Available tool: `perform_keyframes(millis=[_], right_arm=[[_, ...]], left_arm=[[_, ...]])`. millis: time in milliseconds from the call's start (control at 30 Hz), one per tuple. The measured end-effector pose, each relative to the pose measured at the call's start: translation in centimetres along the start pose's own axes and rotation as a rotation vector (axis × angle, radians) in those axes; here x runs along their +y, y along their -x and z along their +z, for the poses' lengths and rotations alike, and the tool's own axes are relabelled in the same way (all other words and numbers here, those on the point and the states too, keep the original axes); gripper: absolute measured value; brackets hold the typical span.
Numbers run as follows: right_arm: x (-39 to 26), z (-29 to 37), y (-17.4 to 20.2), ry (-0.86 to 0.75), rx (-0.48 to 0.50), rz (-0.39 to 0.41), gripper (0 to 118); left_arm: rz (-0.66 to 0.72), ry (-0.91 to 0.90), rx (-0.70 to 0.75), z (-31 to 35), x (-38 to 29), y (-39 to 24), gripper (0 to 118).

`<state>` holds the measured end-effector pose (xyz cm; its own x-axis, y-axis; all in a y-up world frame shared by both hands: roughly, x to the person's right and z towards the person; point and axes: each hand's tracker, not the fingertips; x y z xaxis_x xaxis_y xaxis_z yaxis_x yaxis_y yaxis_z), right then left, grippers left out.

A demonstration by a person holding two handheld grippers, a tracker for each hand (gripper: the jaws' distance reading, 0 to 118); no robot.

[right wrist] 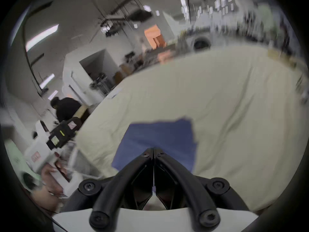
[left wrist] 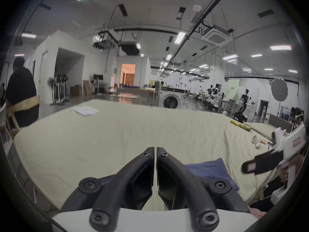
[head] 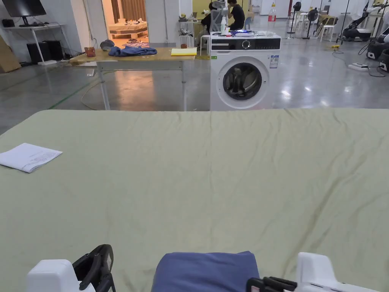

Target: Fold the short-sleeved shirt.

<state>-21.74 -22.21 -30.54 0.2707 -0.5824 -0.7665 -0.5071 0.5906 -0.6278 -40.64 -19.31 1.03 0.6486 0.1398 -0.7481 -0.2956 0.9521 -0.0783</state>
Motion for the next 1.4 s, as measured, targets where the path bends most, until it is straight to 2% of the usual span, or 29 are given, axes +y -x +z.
perform_keyframes(millis=[33, 67, 133, 167, 200, 233, 267, 300, 333, 367, 433, 467, 567, 600, 667, 700, 767, 800, 833, 867, 900, 933, 967, 1000, 1133, 1233, 1333, 1400], right_arm=[[-0.1, -1.2, -0.8, 0.028, 0.003, -0.050, 0], [-0.3, -2.3, -1.7, 0.066, -0.045, -0.084, 0], [-0.7, -3.4, -3.3, 0.122, -0.184, -0.082, 0], [-1.0, -3.7, -4.2, 0.157, -0.208, -0.079, 0], [-1.2, -3.7, -5.0, 0.159, -0.184, -0.098, 0], [-1.5, -3.3, -5.4, 0.115, -0.111, -0.144, 0], [-1.4, -3.0, -5.7, 0.110, -0.097, -0.184, 0], [-1.3, -3.0, -6.0, 0.119, -0.101, -0.190, 0], [-1.2, -3.0, -6.1, 0.122, -0.108, -0.180, 0], [-1.5, -2.6, -5.9, 0.120, -0.108, -0.175, 0], [-1.6, -2.7, -5.8, 0.114, -0.108, -0.160, 0], [-1.7, -2.7, -5.6, 0.111, -0.117, -0.146, 0], [-1.9, -2.7, -4.9, 0.105, -0.134, -0.116, 0], [-1.9, -2.7, -4.8, 0.108, -0.140, -0.109, 0], [-2.0, -2.7, -4.5, 0.100, -0.144, -0.104, 0], [-2.1, -2.6, -4.5, 0.098, -0.147, -0.108, 0], [-2.1, -2.6, -4.5, 0.096, -0.150, -0.118, 0], [-2.2, -2.6, -4.5, 0.094, -0.157, -0.120, 0], [-2.2, -2.5, -4.6, 0.092, -0.155, -0.122, 0], [-2.2, -2.3, -4.8, 0.091, -0.150, -0.130, 0], [-2.1, -2.3, -4.9, 0.093, -0.147, -0.139, 0], [-2.2, -2.3, -4.9, 0.097, -0.142, -0.147, 0], [-2.2, -2.1, -4.8, 0.095, -0.143, -0.151, 0], [-2.2, -1.8, -4.5, 0.078, -0.138, -0.152, 0], [-1.8, 0.5, -2.7, -0.019, -0.151, -0.085, 0], [-1.3, 2.7, -1.7, -0.070, -0.143, -0.093, 0], [-0.9, 4.2, -1.0, -0.090, -0.150, -0.087, 0], [-0.8, 4.6, -0.5, -0.086, -0.178, -0.069, 0]], left_arm=[[-0.002, 0.002, 0.010, 0.1, -0.2, 0.2, 0], [-0.006, 0.007, 0.019, 0.1, -0.3, 0.5, 0], [-0.026, 0.014, 0.025, 0.0, -0.1, 1.1, 0], [-0.036, 0.030, 0.010, -0.1, 0.3, 1.7, 0], [-0.023, 0.087, -0.056, -0.8, 0.6, 2.4, 0], [0.019, 0.147, -0.147, -1.6, 1.0, 3.2, 1], [0.109, 0.242, -0.264, -3.2, 1.1, 4.7, 2], [0.237, 0.356, -0.384, -4.6, 1.0, 5.8, 6], [0.360, 0.433, -0.468, -5.9, 0.5, 6.8, 20], [0.490, 0.514, -0.571, -7.8, -0.5, 7.8, 43], [0.641, 0.634, -0.688, -10.9, -3.0, 9.2, 94], [0.704, 0.702, -0.733, -12.3, -4.3, 9.4, 98], [0.819, 0.857, -0.722, -16.1, -8.2, 9.1, 98], [0.862, 0.809, -0.809, -16.9, -8.4, 8.3, 98], [0.875, 0.819, -0.945, -18.5, -8.2, 5.4, 98], [0.876, 0.843, -0.957, -19.1, -8.6, 3.5, 98], [0.839, 0.828, -0.965, -20.2, -9.6, 1.5, 90], [0.795, 0.816, -0.992, -20.4, -9.7, 1.4, 76], [0.758, 0.800, -0.995, -20.5, -10.1, 1.4, 33], [0.732, 0.848, -0.888, -20.9, -10.7, 2.0, 18], [0.746, 0.892, -0.807, -21.1, -11.4, 2.8, 18], [0.870, 0.882, -0.867, -21.1, -11.5, 3.1, 18], [0.811, 0.865, -0.878, -20.5, -10.7, 3.0, 18], [0.695, 0.865, -0.822, -19.8, -9.3, 2.4, 18], [0.592, 0.784, -0.789, -16.7, -4.4, 3.4, 18], [0.442, 0.749, -0.671, -14.5, -0.4, 8.1, 18], [0.357, 0.757, -0.519, -13.2, 3.3, 14.8, 18], [0.292, 0.773, -0.375, -12.9, 5.9, 20.0, 18]])
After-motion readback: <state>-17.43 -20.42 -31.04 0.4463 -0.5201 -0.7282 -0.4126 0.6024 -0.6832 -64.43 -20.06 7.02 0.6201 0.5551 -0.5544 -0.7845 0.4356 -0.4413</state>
